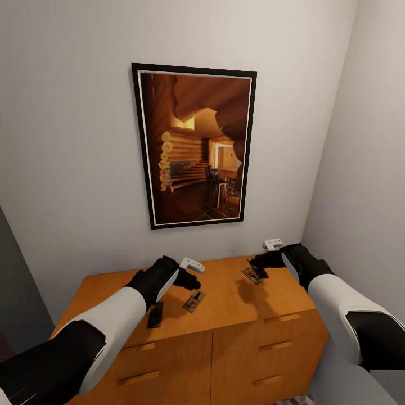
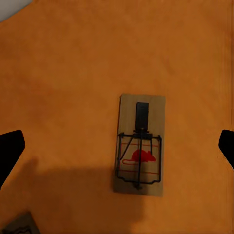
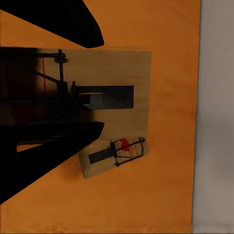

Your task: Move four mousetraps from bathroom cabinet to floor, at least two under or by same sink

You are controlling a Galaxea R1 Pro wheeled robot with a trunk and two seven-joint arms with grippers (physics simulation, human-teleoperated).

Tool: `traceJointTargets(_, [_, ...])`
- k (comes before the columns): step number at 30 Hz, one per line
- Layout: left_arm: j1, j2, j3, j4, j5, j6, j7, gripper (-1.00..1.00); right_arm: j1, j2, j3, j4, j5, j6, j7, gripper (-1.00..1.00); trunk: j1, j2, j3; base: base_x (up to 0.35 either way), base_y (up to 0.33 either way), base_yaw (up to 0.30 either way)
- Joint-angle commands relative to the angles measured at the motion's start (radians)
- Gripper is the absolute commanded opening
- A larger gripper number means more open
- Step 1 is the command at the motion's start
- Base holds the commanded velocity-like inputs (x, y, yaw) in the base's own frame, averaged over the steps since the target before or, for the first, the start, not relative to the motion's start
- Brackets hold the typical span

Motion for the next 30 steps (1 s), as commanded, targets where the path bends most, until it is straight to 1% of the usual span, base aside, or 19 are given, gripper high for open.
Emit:
traceJointTargets(1, [-0.001, 0.0, -0.004, -0.004, 0.005, 0.004, 0.001, 1.0, -0.001, -0.001, -0.005, -0.011, 0.008, 0.01, -0.018, -1.0, 0.001, -0.002, -0.002, 0.0, 0.0, 0.0])
traceJointTargets(2, [-0.001, 0.0, -0.004, -0.006, 0.005, 0.004, 0.001, 1.0, -0.001, -0.001, -0.013, -0.015, 0.007, 0.012, -0.035, -1.0, 0.001, -0.002, -0.002, 0.0, 0.0, 0.0])
traceJointTargets(3, [-0.001, 0.0, -0.008, -0.008, 0.005, 0.004, 0.002, 1.0, -0.001, -0.001, -0.035, -0.021, 0.007, 0.016, -0.077, -1.0, 0.001, -0.002, -0.002, 0.0, 0.0, 0.0])
traceJointTargets(4, [-0.001, 0.0, -0.01, -0.008, 0.005, 0.004, 0.002, 1.0, -0.001, -0.001, -0.05, -0.023, 0.007, 0.017, -0.101, -1.0, 0.001, -0.002, -0.002, 0.0, 0.0, 0.0])
traceJointTargets(6, [-0.001, 0.0, -0.02, -0.01, 0.005, 0.004, 0.004, 1.0, -0.001, 0.002, -0.104, -0.029, 0.007, 0.021, -0.206, -1.0, 0.001, -0.002, -0.002, 0.0, 0.0, 0.0])
traceJointTargets(7, [-0.001, 0.0, -0.022, -0.01, 0.005, 0.004, 0.005, 1.0, -0.001, 0.004, -0.113, -0.031, 0.007, 0.021, -0.232, -1.0, 0.001, -0.002, -0.002, 0.0, 0.0, 0.0])
traceJointTargets(9, [-0.001, 0.0, -0.027, -0.011, 0.005, 0.004, 0.005, 1.0, -0.001, 0.029, -0.137, -0.038, 0.007, 0.027, -0.32, -1.0, 0.001, -0.002, -0.002, 0.0, 0.0, 0.0])
traceJointTargets(10, [-0.001, 0.0, -0.028, -0.011, 0.005, 0.004, 0.005, 1.0, -0.001, 0.037, -0.141, -0.041, 0.007, 0.031, -0.339, -1.0, 0.001, -0.002, -0.002, 0.0, 0.0, 0.0])
traceJointTargets(11, [-0.001, 0.0, -0.029, -0.011, 0.005, 0.004, 0.005, 1.0, -0.001, 0.054, -0.146, -0.05, 0.007, 0.045, -0.372, -1.0, 0.001, -0.002, -0.002, 0.0, 0.0, 0.0])
traceJointTargets(12, [-0.001, 0.0, -0.03, -0.011, 0.005, 0.004, 0.005, 1.0, -0.001, 0.061, -0.147, -0.057, 0.007, 0.056, -0.386, -1.0, 0.001, -0.002, -0.002, 0.0, 0.0, 0.0])
traceJointTargets(13, [-0.001, 0.0, -0.03, -0.011, 0.005, 0.004, 0.006, 1.0, -0.001, 0.077, -0.15, -0.074, 0.007, 0.082, -0.409, -1.0, 0.001, -0.002, -0.002, 0.0, 0.0, 0.0])
traceJointTargets(14, [-0.001, 0.0, -0.03, -0.011, 0.005, 0.004, 0.006, 1.0, -0.001, 0.085, -0.151, -0.085, 0.007, 0.098, -0.417, -1.0, 0.001, -0.002, -0.002, 0.0, 0.0, 0.0])
traceJointTargets(16, [-0.001, 0.0, -0.031, -0.011, 0.005, 0.004, 0.007, 1.0, -0.001, 0.108, -0.154, -0.127, 0.008, 0.161, -0.438, -1.0, 0.001, -0.002, -0.002, 0.0, 0.0, 0.0])
traceJointTargets(18, [-0.001, 0.0, -0.031, -0.011, 0.005, 0.004, 0.007, 1.0, -0.001, 0.115, -0.155, -0.149, 0.009, 0.192, -0.445, -1.0, 0.001, -0.002, -0.002, 0.0, 0.0, 0.0])
traceJointTargets(24, [-0.001, 0.0, -0.031, -0.011, 0.005, 0.004, 0.008, 1.0, -0.001, 0.125, -0.146, -0.183, 0.017, 0.251, -0.466, -1.0, 0.001, -0.002, -0.002, 0.0, 0.0, 0.0])
traceJointTargets(27, [-0.001, 0.0, -0.031, -0.011, 0.005, 0.004, 0.009, 1.0, -0.001, 0.13, -0.148, -0.215, 0.015, 0.302, -0.496, -1.0, 0.001, -0.002, -0.002, 0.0, 0.0, 0.0])
traceJointTargets(30, [-0.001, 0.0, -0.031, -0.011, 0.004, 0.004, 0.009, 1.0, -0.001, 0.133, -0.15, -0.242, 0.01, 0.345, -0.507, -1.0, 0.001, -0.002, -0.002, 0.0, 0.0, 0.0])
